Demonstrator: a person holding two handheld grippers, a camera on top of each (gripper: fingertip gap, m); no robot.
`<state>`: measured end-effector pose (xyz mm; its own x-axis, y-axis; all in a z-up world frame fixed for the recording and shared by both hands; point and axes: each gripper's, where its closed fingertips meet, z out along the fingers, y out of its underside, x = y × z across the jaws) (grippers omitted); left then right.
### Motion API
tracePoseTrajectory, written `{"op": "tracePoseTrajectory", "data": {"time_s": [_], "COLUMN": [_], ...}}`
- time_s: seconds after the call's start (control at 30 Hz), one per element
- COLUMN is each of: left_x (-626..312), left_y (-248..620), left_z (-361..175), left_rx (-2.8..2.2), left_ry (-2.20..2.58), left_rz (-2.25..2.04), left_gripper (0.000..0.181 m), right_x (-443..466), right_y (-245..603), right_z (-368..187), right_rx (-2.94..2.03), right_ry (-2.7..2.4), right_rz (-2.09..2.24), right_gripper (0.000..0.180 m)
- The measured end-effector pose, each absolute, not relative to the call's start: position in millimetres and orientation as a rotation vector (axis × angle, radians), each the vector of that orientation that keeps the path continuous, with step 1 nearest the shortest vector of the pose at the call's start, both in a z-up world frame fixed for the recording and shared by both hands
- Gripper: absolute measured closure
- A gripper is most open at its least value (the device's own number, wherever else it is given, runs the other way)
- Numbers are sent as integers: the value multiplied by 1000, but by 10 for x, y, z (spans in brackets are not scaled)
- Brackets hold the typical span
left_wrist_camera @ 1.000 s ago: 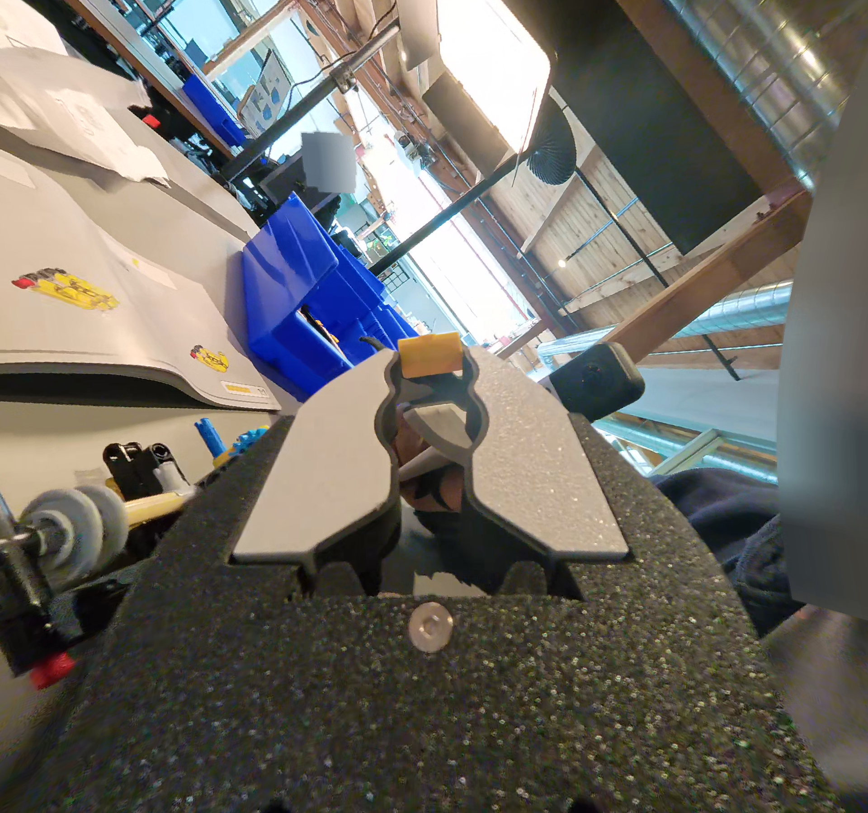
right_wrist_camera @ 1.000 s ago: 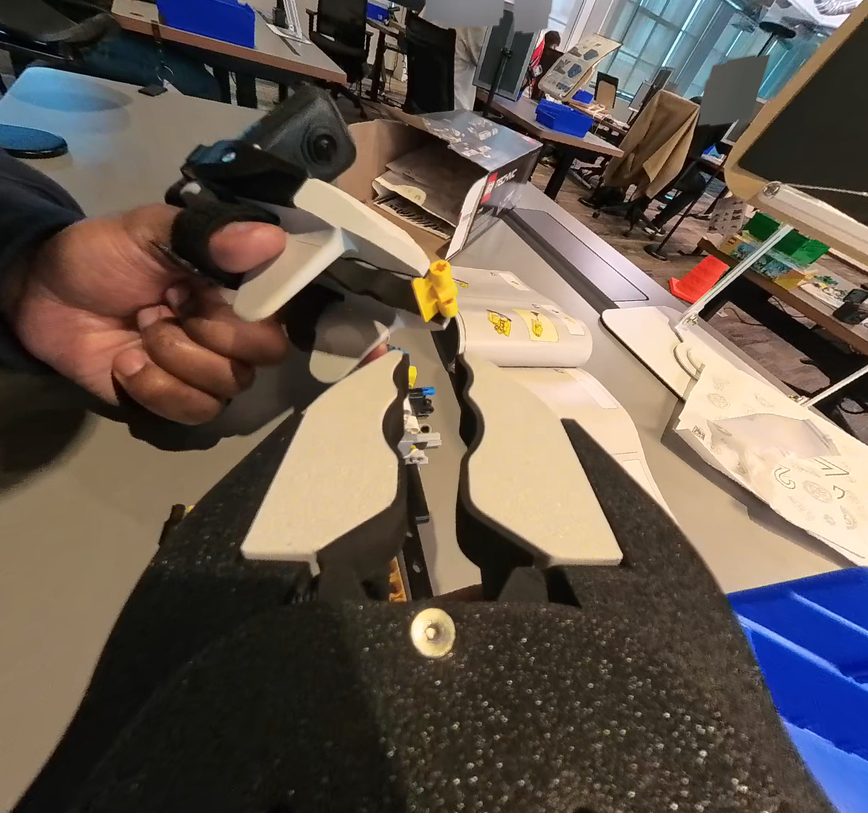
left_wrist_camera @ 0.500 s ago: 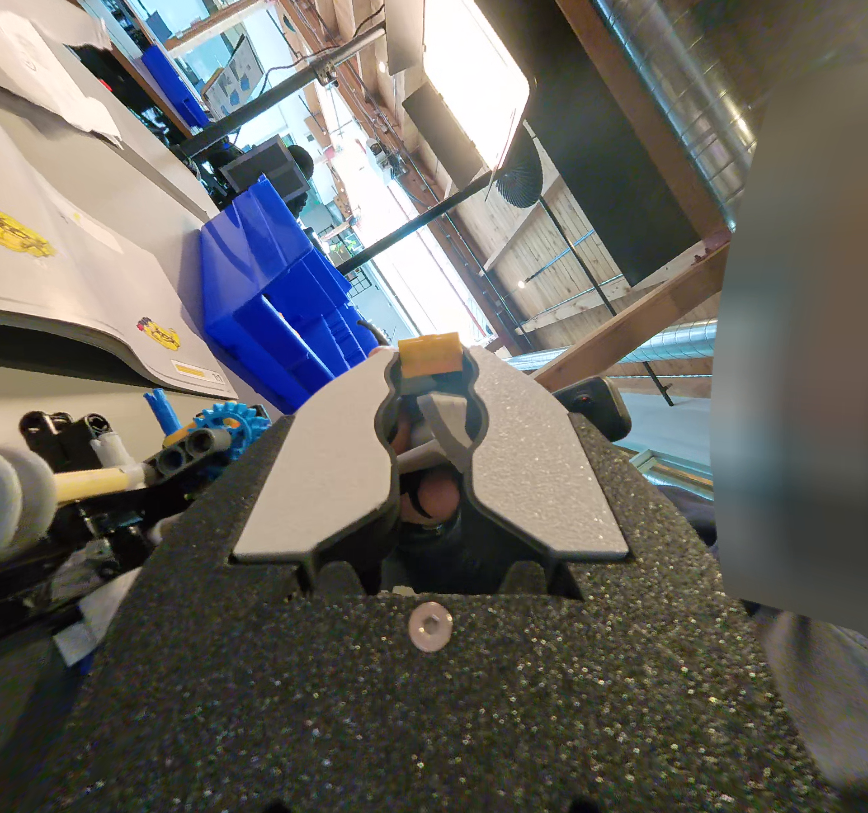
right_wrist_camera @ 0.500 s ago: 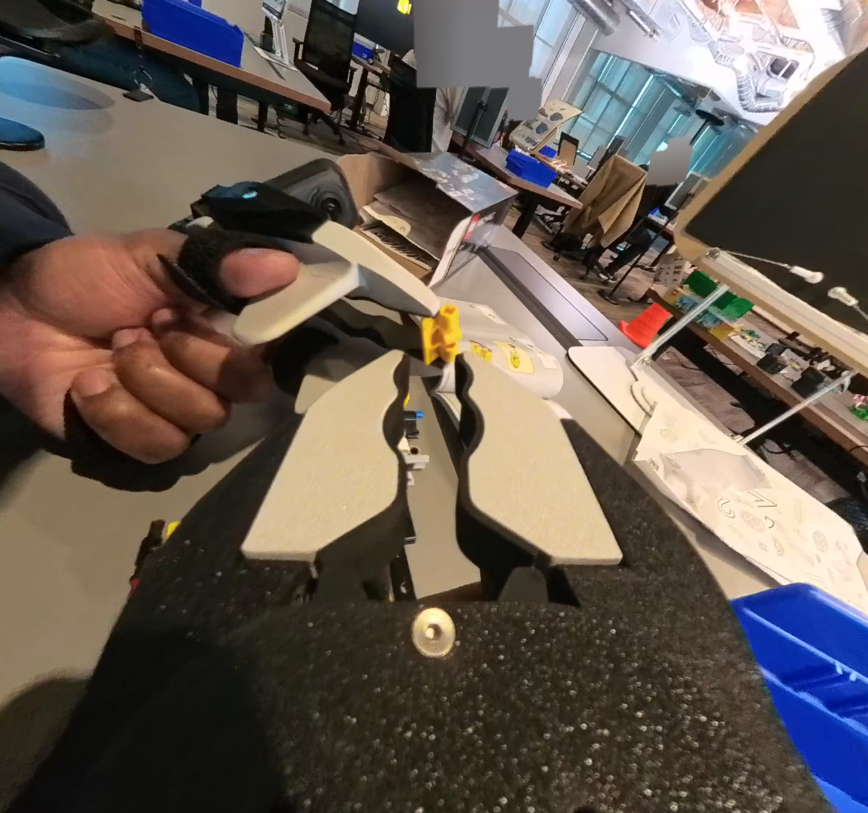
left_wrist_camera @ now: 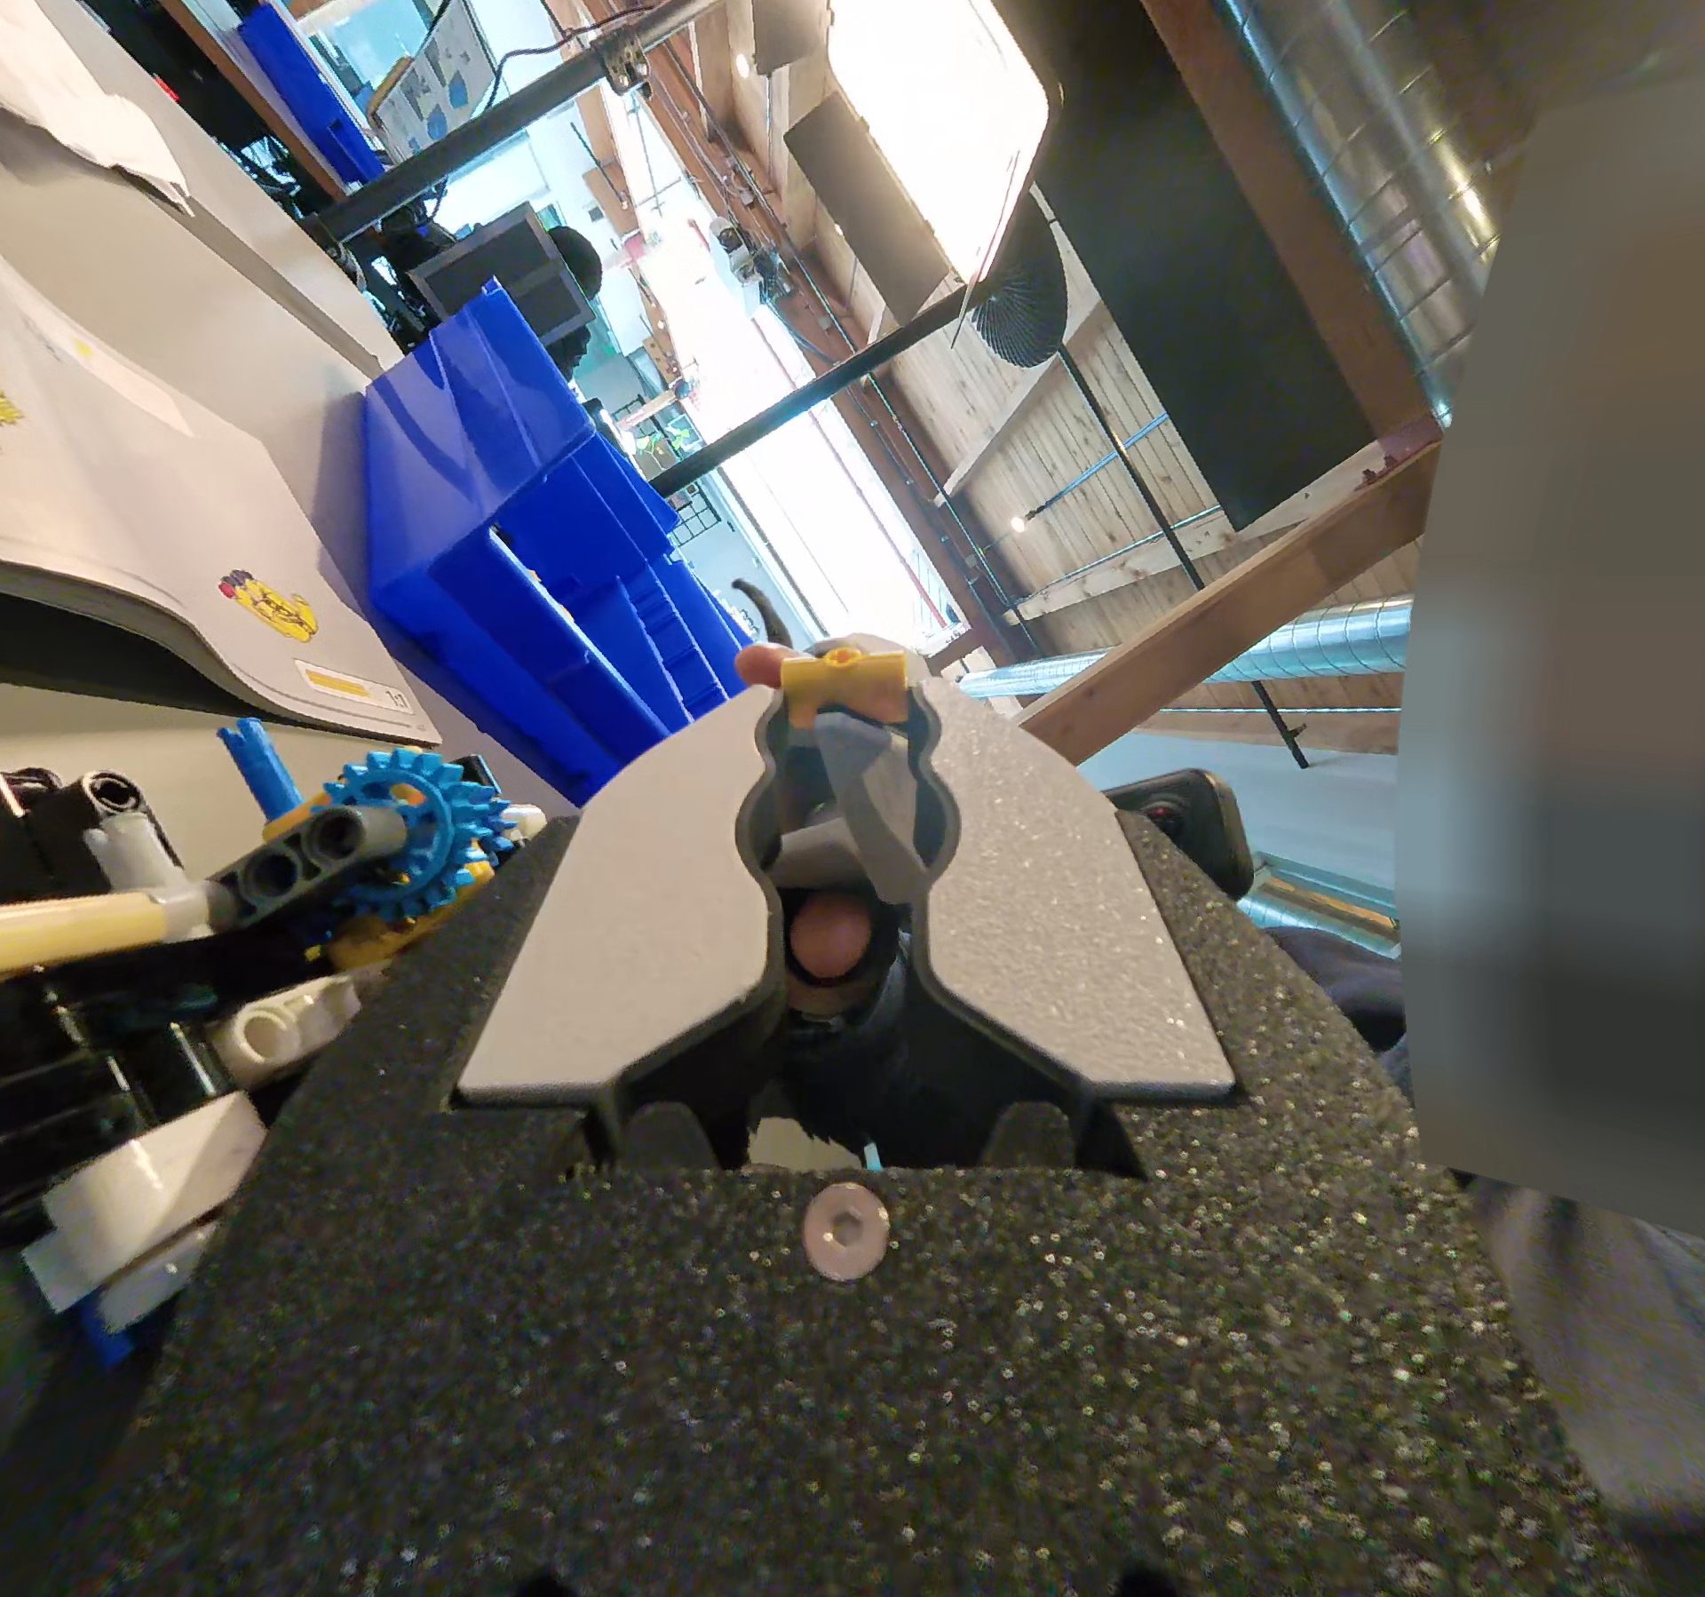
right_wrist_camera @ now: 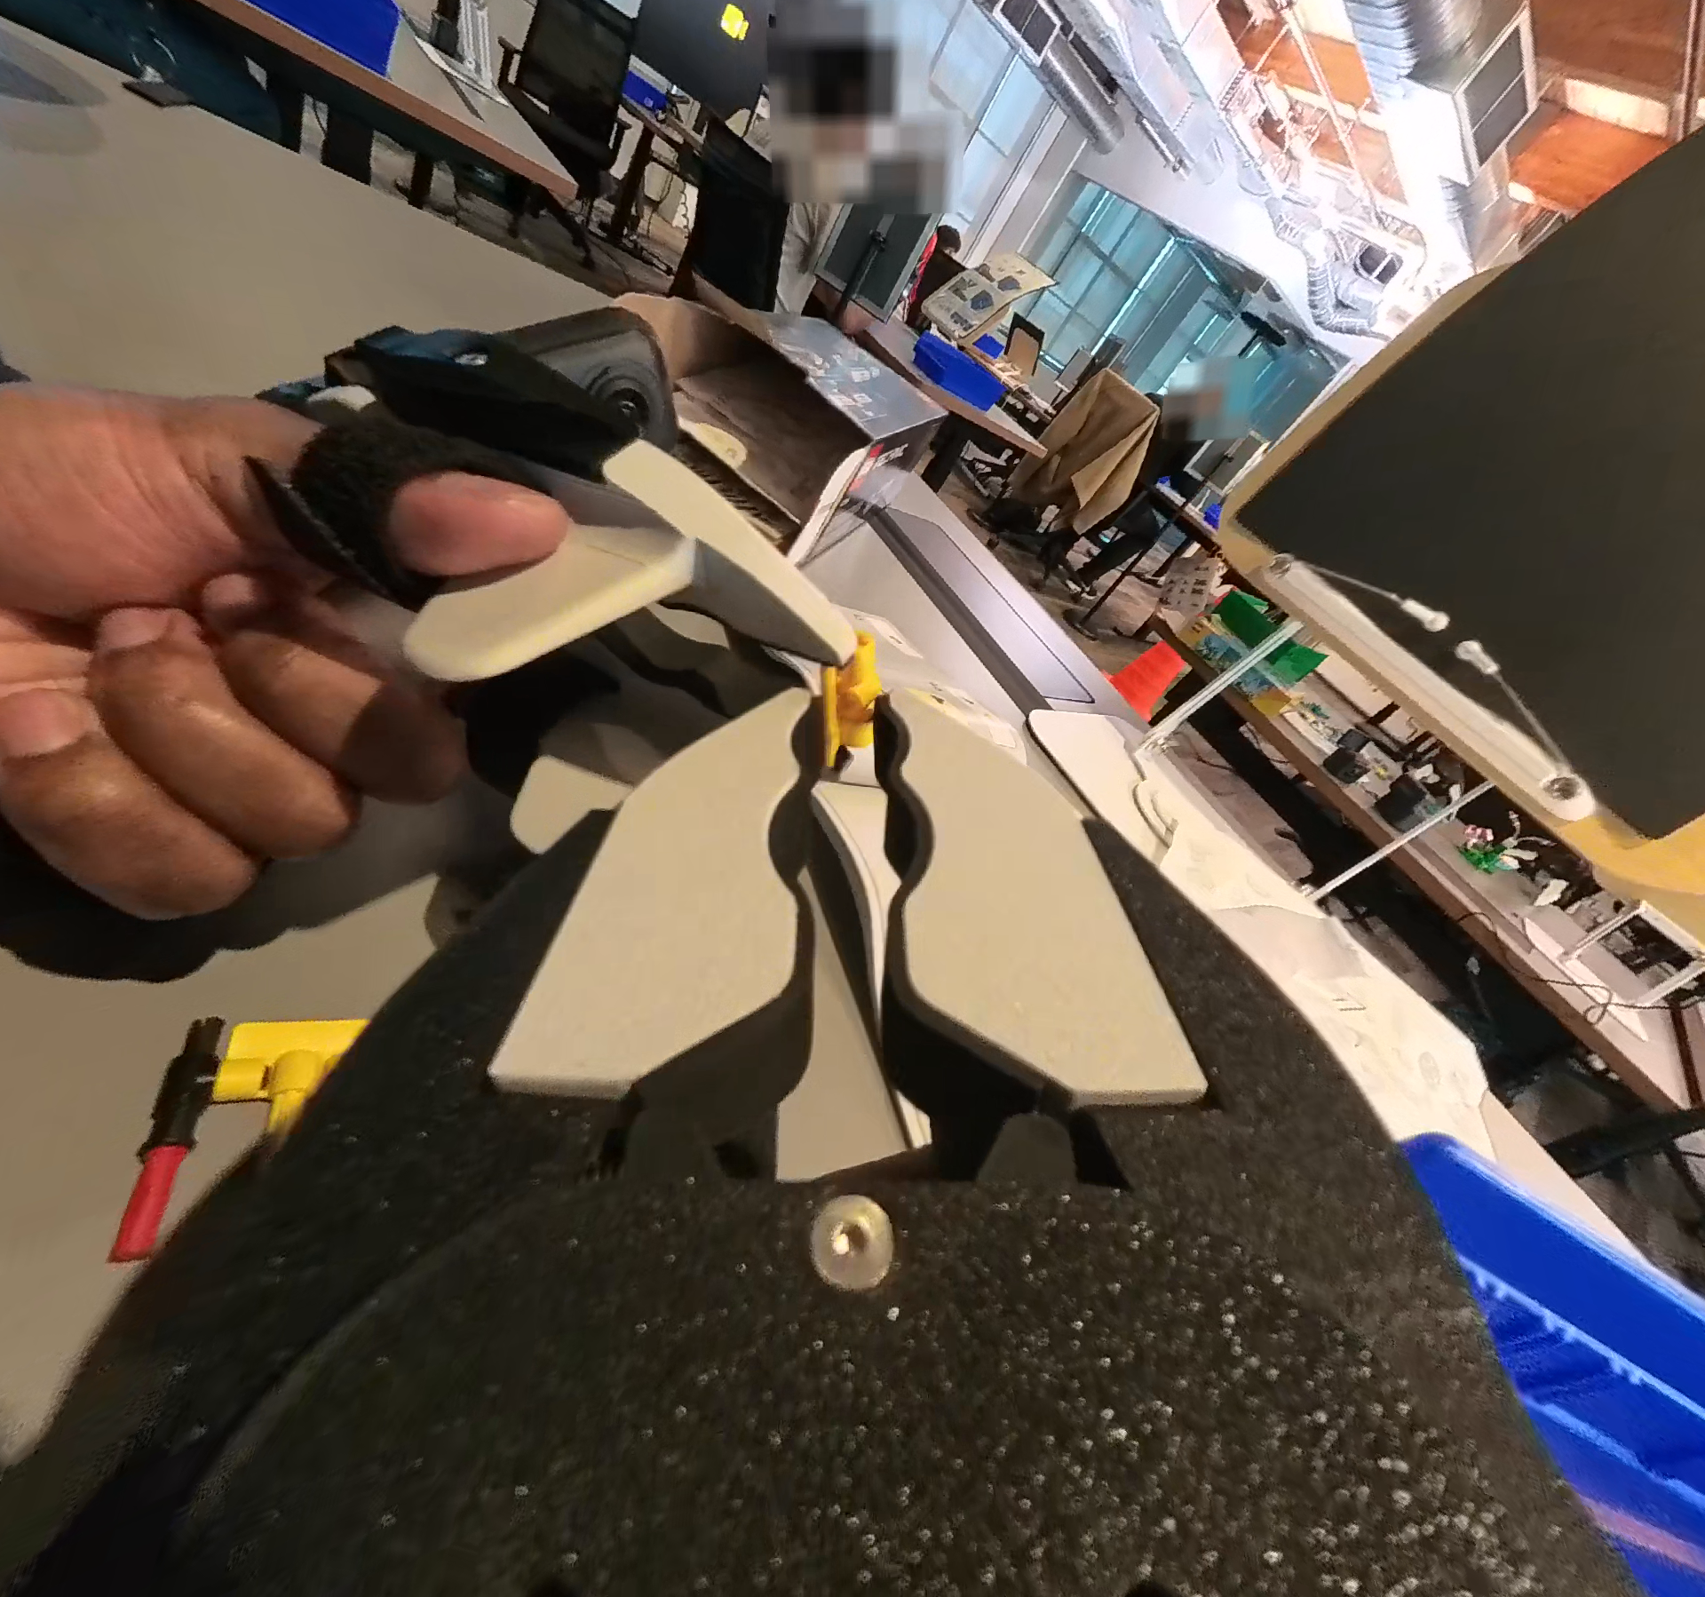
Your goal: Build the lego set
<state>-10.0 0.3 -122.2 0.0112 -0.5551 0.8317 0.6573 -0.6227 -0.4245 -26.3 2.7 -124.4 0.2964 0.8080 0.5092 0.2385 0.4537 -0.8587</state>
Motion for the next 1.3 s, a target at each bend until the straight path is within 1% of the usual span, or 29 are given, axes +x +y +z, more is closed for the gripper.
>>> {"op": "tracePoseTrajectory", "data": {"time_s": [0.63, 0.7, 0.9, 1.3], "left_x": [-109, -109, -109, -95], "left_y": [6, 4, -2, -42], "left_z": [-1222, -1219, -1215, -1201], "left_rx": [-1408, -1407, -1412, -1456], "left_ry": [-114, -111, -96, 22], "left_rz": [-1732, -1732, -1728, -1642], "left_gripper": [156, 157, 157, 155], "right_x": [-260, -259, -258, -240], "right_y": [15, 9, -1, -47], "right_z": [-1248, -1252, -1254, -1235], "right_rx": [-1023, -1020, -1008, -982], "right_ry": [-1264, -1270, -1281, -1292], "right_rz": [430, 434, 434, 470], "right_gripper": [174, 177, 178, 178]}}
